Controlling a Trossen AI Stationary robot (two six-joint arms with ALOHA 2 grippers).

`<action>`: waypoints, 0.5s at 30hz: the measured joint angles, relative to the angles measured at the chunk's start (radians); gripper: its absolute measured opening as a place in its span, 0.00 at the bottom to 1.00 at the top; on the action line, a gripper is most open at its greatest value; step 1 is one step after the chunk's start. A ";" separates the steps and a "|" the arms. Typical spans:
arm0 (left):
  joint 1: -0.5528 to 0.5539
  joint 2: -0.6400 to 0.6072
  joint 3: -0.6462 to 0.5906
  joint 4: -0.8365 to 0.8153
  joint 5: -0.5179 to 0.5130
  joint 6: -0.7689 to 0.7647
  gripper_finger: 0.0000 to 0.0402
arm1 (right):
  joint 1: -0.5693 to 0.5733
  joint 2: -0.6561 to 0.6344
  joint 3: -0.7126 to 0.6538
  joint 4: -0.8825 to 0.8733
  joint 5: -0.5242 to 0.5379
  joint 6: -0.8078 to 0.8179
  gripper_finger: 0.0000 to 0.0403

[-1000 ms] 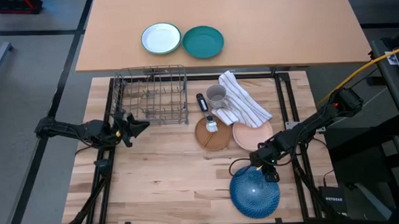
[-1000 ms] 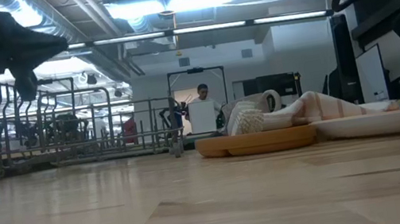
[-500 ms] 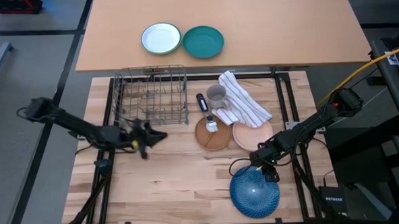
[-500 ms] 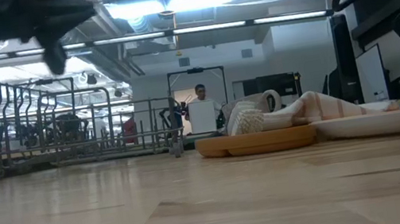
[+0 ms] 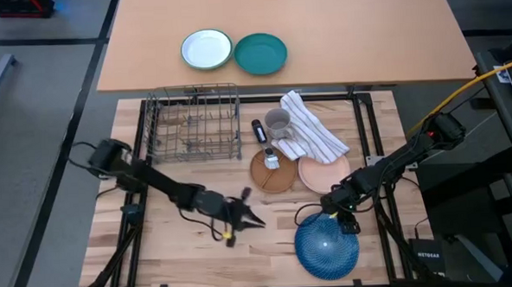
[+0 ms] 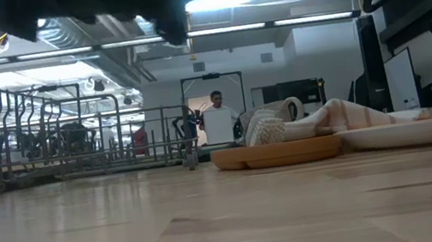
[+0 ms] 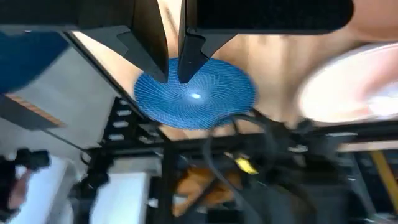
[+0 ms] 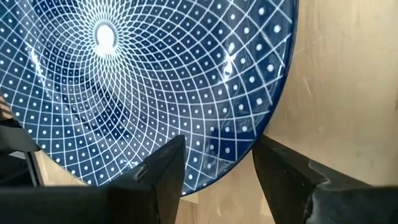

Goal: Sort dishes
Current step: Put the blue plate into the dish rack

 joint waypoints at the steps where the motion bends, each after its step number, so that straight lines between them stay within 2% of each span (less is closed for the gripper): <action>1: -0.002 0.034 0.028 0.001 0.008 0.013 0.07 | 0.000 0.000 0.000 0.000 -0.006 0.000 0.47; 7: -0.004 0.205 0.191 -0.034 0.023 0.126 0.07 | 0.000 0.000 0.000 0.000 -0.042 0.000 0.47; 15: -0.004 0.305 0.419 -0.334 0.111 0.352 0.07 | 0.000 0.000 0.000 0.001 -0.075 0.000 0.47</action>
